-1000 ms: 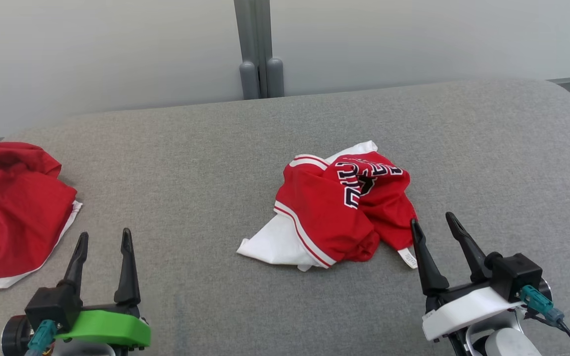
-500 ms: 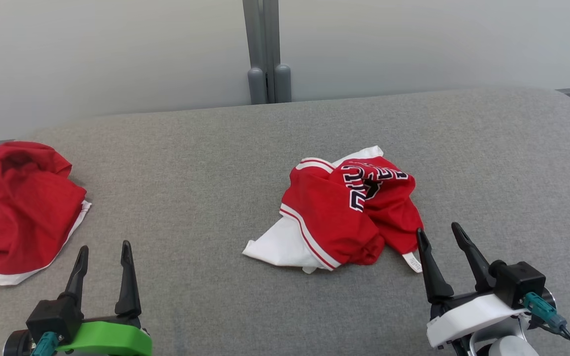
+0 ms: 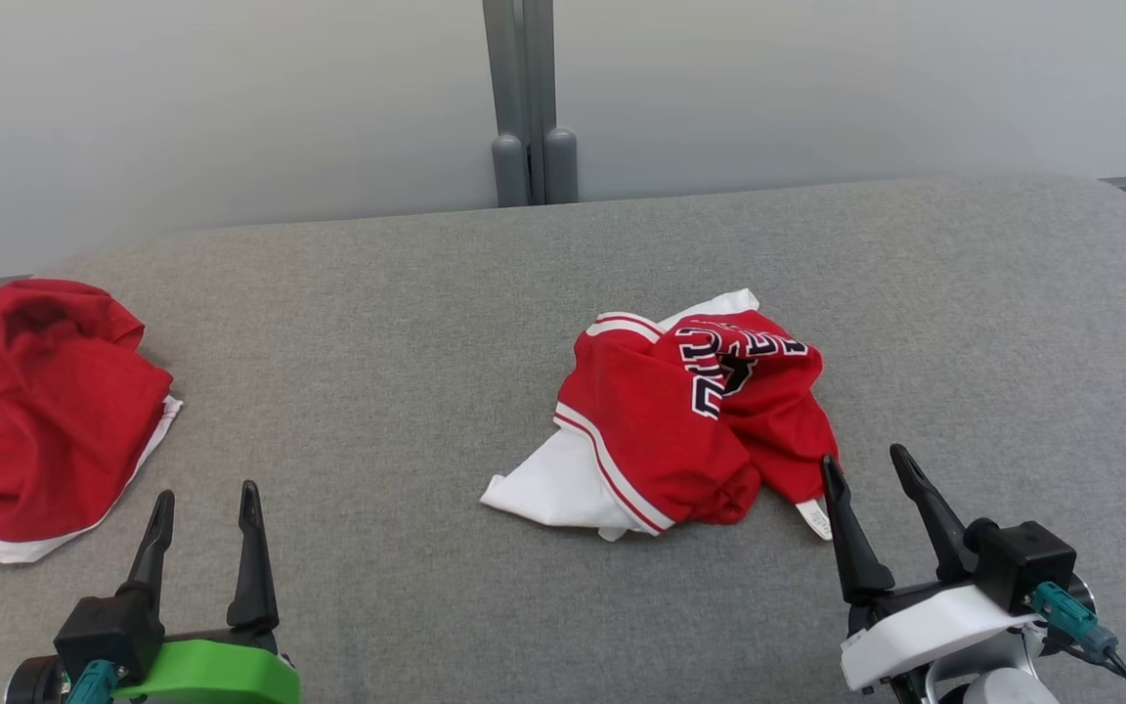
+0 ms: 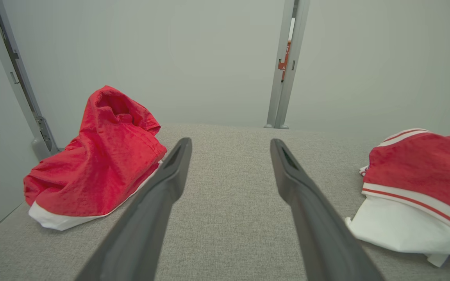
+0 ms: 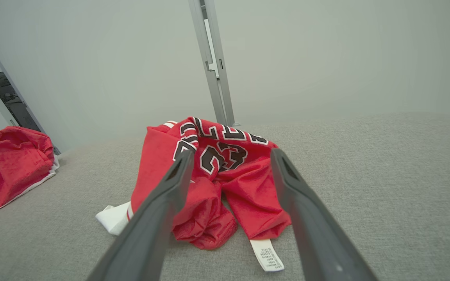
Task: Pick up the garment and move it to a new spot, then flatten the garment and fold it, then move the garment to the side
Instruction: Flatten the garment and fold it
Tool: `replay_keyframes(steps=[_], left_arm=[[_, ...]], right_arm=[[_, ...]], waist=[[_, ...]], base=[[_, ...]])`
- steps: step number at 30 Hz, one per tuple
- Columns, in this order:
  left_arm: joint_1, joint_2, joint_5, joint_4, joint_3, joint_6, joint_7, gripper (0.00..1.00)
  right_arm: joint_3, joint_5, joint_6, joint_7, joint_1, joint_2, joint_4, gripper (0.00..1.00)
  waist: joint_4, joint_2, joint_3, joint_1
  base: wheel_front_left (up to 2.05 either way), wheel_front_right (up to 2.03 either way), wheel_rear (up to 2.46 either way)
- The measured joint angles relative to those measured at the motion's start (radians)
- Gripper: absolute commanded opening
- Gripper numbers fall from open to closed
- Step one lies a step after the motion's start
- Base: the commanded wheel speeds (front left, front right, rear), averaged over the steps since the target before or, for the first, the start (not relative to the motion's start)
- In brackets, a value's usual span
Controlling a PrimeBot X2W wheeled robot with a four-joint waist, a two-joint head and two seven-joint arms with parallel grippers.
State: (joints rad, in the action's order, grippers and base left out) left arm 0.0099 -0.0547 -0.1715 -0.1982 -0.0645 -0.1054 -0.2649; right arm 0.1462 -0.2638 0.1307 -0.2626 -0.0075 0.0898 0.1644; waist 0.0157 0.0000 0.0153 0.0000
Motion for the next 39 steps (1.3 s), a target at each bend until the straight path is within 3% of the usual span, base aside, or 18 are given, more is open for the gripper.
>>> replay_keyframes(steps=[39], left_arm=[[0.004, 0.003, 0.011, -0.003, -0.003, -0.004, 0.0, 1.0]], right_arm=[[0.001, 0.0, 0.0, 0.0, -0.001, 0.002, 0.007, 1.0]], waist=[[0.007, 0.0, 0.006, 0.0]], base=[[0.0, 0.0, 0.0]])
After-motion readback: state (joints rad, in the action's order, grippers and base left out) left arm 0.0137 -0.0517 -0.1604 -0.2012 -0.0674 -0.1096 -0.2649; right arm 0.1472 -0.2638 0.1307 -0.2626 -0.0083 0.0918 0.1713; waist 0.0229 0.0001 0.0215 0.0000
